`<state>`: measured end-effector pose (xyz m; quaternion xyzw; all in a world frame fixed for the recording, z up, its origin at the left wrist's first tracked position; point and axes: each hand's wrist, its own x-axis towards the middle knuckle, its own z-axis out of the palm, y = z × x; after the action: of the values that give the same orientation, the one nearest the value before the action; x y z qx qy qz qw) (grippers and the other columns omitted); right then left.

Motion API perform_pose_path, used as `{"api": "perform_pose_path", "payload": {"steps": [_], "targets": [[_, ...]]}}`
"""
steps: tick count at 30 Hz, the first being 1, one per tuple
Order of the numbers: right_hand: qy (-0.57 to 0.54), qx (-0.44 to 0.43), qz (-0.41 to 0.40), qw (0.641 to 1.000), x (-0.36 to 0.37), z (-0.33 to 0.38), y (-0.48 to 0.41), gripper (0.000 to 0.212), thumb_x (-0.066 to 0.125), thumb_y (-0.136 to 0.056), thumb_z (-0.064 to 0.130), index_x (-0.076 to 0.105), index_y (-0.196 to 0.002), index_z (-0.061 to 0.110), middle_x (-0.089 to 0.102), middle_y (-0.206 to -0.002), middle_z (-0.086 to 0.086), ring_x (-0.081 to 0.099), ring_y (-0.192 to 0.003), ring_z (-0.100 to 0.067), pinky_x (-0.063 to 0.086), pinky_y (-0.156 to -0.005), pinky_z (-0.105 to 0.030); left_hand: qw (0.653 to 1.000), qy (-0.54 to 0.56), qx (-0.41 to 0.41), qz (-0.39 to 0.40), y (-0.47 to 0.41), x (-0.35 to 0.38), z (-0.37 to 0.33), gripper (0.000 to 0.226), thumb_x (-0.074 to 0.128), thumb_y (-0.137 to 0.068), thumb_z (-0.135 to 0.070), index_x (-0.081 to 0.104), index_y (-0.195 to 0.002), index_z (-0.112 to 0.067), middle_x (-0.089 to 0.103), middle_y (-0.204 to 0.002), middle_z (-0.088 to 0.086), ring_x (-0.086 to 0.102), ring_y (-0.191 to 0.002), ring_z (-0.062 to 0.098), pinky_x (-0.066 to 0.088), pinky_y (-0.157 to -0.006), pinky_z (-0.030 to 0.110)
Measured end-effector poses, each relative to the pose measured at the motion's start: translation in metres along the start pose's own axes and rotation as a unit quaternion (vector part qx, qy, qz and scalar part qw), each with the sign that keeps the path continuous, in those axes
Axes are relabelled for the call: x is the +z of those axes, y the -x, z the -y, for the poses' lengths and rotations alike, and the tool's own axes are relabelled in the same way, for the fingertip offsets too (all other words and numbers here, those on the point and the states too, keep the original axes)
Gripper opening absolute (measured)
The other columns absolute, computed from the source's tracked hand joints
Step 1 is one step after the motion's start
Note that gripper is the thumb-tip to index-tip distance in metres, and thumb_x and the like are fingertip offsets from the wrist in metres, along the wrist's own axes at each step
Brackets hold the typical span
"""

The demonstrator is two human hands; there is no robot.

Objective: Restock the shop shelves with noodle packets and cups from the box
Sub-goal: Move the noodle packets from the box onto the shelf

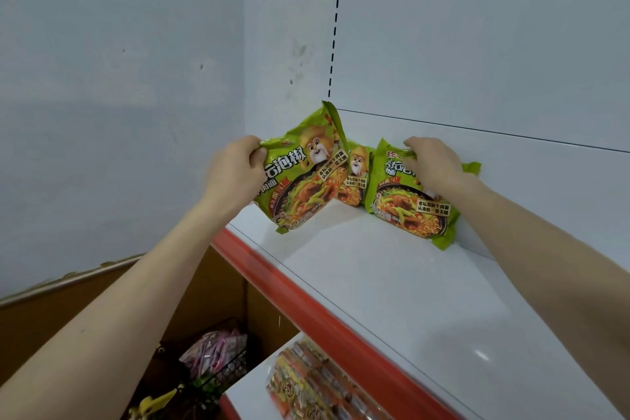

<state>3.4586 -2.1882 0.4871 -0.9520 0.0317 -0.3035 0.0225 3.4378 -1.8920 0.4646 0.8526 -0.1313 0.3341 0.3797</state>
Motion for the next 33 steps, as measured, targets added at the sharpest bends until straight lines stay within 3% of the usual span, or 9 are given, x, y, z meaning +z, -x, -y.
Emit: {"api": "perform_pose_path", "payload": {"steps": [4,8,12,15,17,19,22,28,33], "targets": [[-0.245,0.007,-0.093,0.965,-0.027,0.014,0.008,0.028,0.045,-0.096,0.022,0.058,-0.117,0.008,0.063,-0.116,-0.01,0.057,-0.11,-0.026,0.041,-0.092,-0.032,0.998,0.037,0.025,0.037,0.001,-0.007,-0.007,0.024,0.041,-0.096,-0.011,0.054,-0.084,0.005,0.049,-0.069,0.009,0.044,-0.07,0.025,0.031,-0.054,0.028],[-0.443,-0.017,0.01,0.897,-0.068,0.045,0.033,0.024,0.047,-0.094,0.036,0.058,-0.107,0.019,0.064,-0.099,0.005,0.064,-0.094,-0.01,0.051,-0.084,-0.029,0.994,0.063,0.05,0.081,0.004,-0.008,-0.019,0.024,0.041,-0.097,-0.011,0.055,-0.089,0.007,0.048,-0.068,0.007,0.043,-0.064,0.017,0.031,-0.053,0.023],[-0.394,-0.074,0.107,0.91,-0.086,0.06,0.064,0.023,0.066,-0.083,0.026,0.06,-0.104,0.021,0.067,-0.1,0.007,0.063,-0.088,0.001,0.053,-0.079,-0.019,0.989,0.09,0.066,0.101,0.005,-0.002,-0.029,0.023,0.042,-0.096,-0.012,0.056,-0.088,0.003,0.055,-0.08,0.013,0.049,-0.076,0.025,0.038,-0.06,0.028],[-0.357,-0.05,0.051,0.931,-0.09,0.056,0.081,0.023,0.072,-0.078,0.014,0.064,-0.098,0.006,0.07,-0.096,-0.012,0.062,-0.083,-0.01,0.051,-0.083,-0.032,0.986,0.094,0.082,0.108,0.009,0.007,-0.041,0.018,0.043,-0.096,-0.014,0.053,-0.081,-0.008,0.052,-0.073,0.004,0.05,-0.078,0.027,0.042,-0.068,0.036],[-0.357,-0.021,0.026,0.934,-0.095,0.046,0.092,0.014,0.071,-0.077,0.011,0.065,-0.09,0.01,0.07,-0.086,-0.005,0.063,-0.076,-0.008,0.052,-0.079,-0.034,0.985,0.098,0.1,0.105,0.019,0.014,-0.056,0.018,0.044,-0.095,-0.014,0.055,-0.083,-0.007,0.051,-0.072,0.003,0.049,-0.078,0.026,0.037,-0.065,0.031],[-0.353,0.008,0.001,0.936,-0.101,0.034,0.105,0.009,0.07,-0.078,0.009,0.064,-0.081,0.014,0.067,-0.078,0.003,0.062,-0.068,-0.002,0.051,-0.073,-0.031,0.982,0.119,0.116,0.093,0.032,0.02,-0.072,0.019,0.045,-0.095,-0.016,0.06,-0.095,-0.005,0.059,-0.083,0.007,0.052,-0.082,0.025,0.036,-0.067,0.028],[-0.334,0.077,-0.051,0.938,-0.11,0.007,0.123,0.011,0.07,-0.078,0.01,0.065,-0.084,0.004,0.068,-0.083,-0.013,0.063,-0.076,-0.018,0.051,-0.073,-0.037,0.978,0.13,0.135,0.093,0.053,0.032,-0.086,0.031,0.046,-0.095,-0.027,0.055,-0.117,-0.005,0.065,-0.105,0.013,0.058,-0.097,0.03,0.043,-0.079,0.034],[-0.372,0.253,-0.118,0.885,-0.113,-0.053,0.157,0.015,0.066,-0.081,0.002,0.059,-0.072,0.013,0.06,-0.074,-0.006,0.057,-0.066,-0.018,0.052,-0.069,-0.041,0.915,-0.103,0.156,0.358,0.099,0.069,-0.083,0.082,0.041,-0.088,-0.059,0.022,-0.14,0.001,0.039,-0.139,0.021,0.04,-0.127,0.033,0.038,-0.101,0.042],[-0.382,0.356,-0.163,0.837,-0.096,-0.083,0.16,0.006,0.061,-0.084,0.0,0.06,-0.084,0.007,0.059,-0.08,-0.008,0.061,-0.076,-0.026,0.052,-0.079,-0.046,0.849,-0.167,0.14,0.482,0.112,0.084,-0.077,0.075,0.032,-0.088,-0.065,0.037,-0.134,-0.006,0.038,-0.139,0.02,0.033,-0.129,0.034,0.031,-0.107,0.048]]}}
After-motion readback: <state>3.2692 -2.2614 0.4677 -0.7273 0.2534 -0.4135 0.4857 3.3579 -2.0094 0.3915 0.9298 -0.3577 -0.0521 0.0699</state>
